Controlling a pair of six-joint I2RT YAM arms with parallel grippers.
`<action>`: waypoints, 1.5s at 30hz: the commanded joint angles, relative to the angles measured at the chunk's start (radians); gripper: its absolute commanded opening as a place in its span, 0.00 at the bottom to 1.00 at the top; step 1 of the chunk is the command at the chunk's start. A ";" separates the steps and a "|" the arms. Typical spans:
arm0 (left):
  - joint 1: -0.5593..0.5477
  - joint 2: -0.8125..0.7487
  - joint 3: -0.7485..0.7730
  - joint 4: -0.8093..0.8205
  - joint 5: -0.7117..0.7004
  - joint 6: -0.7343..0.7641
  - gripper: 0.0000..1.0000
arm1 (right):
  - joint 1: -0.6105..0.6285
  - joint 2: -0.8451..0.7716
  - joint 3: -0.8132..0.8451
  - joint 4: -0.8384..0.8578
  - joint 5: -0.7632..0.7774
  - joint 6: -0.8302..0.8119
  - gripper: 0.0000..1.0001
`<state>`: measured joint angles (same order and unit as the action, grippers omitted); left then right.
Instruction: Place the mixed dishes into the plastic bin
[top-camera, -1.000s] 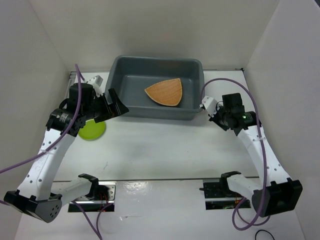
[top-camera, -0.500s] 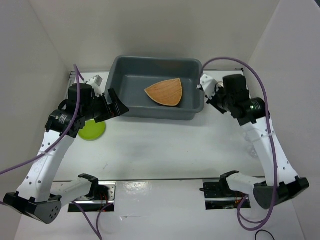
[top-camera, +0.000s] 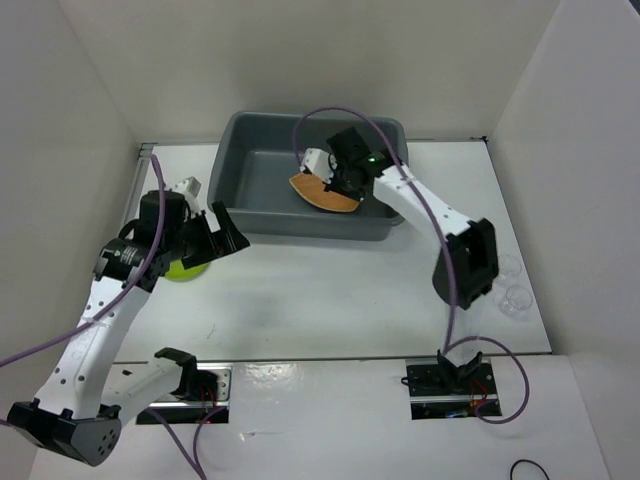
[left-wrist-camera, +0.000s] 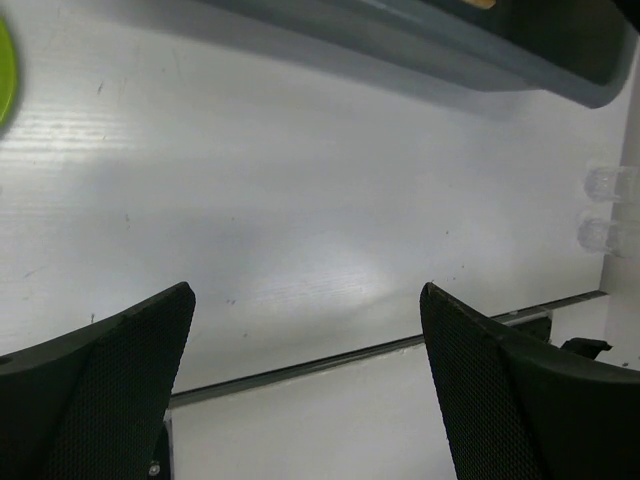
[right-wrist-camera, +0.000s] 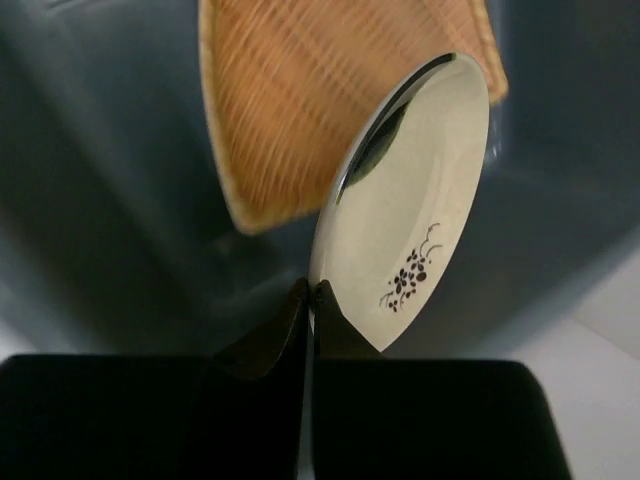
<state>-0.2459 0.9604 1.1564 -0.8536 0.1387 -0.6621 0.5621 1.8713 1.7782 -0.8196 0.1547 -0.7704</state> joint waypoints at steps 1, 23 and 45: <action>0.020 -0.026 -0.036 0.001 -0.017 -0.016 1.00 | -0.002 0.130 0.144 0.091 0.023 -0.018 0.00; 0.151 -0.206 -0.204 0.021 -0.030 -0.165 1.00 | 0.007 0.513 0.509 0.008 -0.006 0.023 0.07; 0.448 0.129 -0.141 0.080 -0.176 -0.462 1.00 | 0.064 -0.493 -0.621 0.341 0.414 0.290 0.62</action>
<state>0.1047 1.0801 1.0206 -0.8024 -0.0944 -1.0828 0.6777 1.4673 1.3411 -0.5743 0.4294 -0.5335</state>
